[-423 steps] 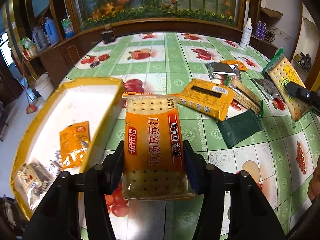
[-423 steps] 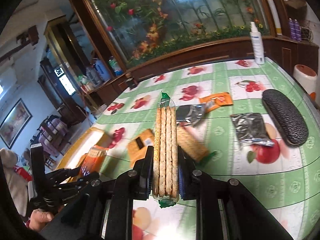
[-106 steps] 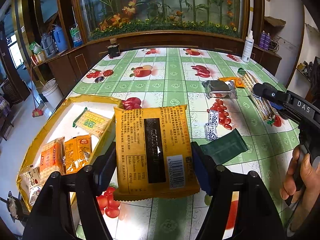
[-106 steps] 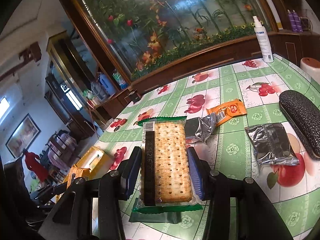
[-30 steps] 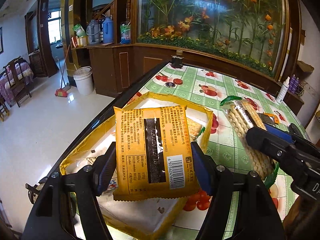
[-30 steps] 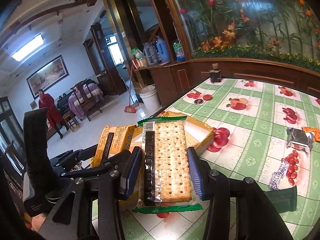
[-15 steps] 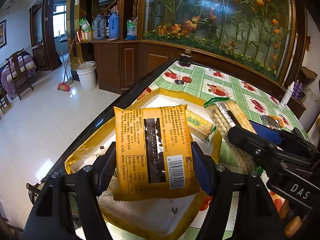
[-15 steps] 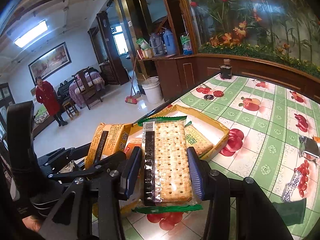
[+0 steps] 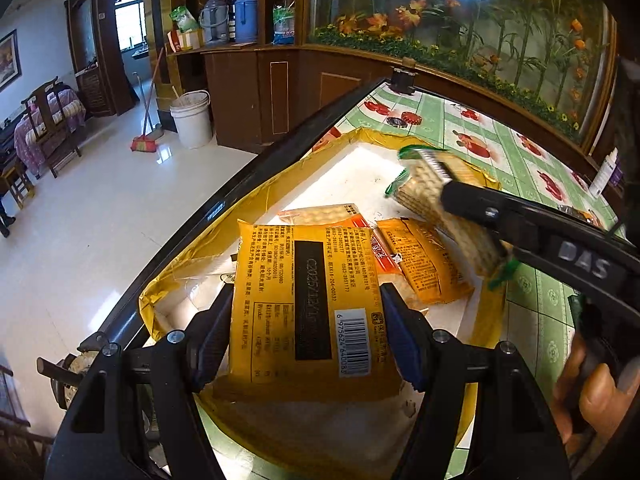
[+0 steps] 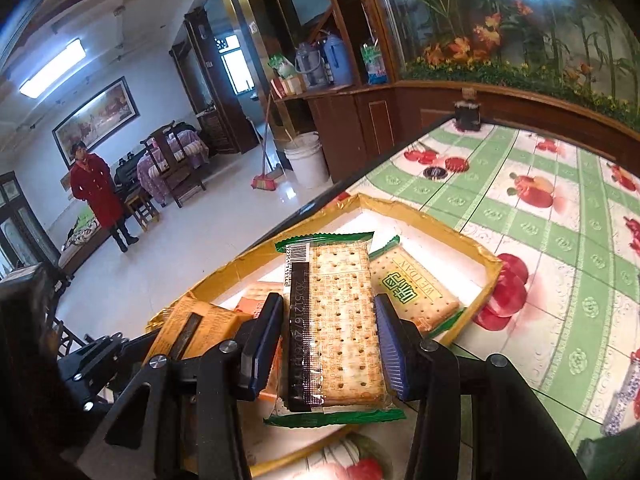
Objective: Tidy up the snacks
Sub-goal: 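Carry the yellow bag with left gripper over the foam box while right gripper brings the cracker pack there, then open left gripper to drop the yellow bag while right gripper releases the cracker pack into the box, then withdraw both open grippers from the foam box back over the snacks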
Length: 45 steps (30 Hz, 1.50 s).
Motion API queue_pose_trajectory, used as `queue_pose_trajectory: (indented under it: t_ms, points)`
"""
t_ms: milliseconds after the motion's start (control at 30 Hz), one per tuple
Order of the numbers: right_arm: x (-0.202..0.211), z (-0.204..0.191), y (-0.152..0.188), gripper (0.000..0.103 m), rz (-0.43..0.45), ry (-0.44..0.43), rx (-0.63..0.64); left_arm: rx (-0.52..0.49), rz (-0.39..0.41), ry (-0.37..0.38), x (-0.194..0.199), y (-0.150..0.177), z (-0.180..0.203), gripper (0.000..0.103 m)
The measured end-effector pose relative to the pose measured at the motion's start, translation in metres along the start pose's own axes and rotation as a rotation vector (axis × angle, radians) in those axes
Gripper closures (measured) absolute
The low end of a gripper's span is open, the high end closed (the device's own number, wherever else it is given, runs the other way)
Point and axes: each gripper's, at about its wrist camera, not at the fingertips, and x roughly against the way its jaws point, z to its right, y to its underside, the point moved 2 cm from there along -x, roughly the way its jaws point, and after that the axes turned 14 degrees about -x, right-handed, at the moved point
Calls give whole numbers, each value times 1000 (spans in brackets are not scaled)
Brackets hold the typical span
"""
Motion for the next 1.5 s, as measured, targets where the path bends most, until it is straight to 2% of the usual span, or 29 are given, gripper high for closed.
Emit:
queue_pose_trajectory:
  t_ms: [133, 233, 267, 400, 533, 733, 1067, 1267, 1500]
  points:
    - [-19, 2, -1, 56, -30, 21, -2, -2, -10, 9, 0, -1, 0, 33]
    - [-23, 7, 0, 53, -40, 30, -28, 10, -15, 24, 1, -2, -3, 32]
    - [-21, 10, 0, 49, -36, 26, -38, 14, -9, 20, 3, -2, -4, 30]
    - [4, 19, -3, 37, 28, 22, -73, 9, 33, -28, 17, -6, -4, 26]
    - [37, 34, -3, 37, 84, 22, -107, -9, 73, -45, 29, -12, 4, 23]
    - [71, 62, 1, 35, 119, 47, -158, -55, 92, -36, 39, -18, 24, 23]
    - [133, 126, 30, 33, 175, 115, -263, -130, 98, 16, 50, -24, 66, 23]
    - [172, 180, 53, 31, 209, 188, -373, -187, 94, 77, 51, -27, 101, 23]
    - [199, 218, 67, 30, 235, 246, -432, -288, 82, 155, 53, -29, 149, 23]
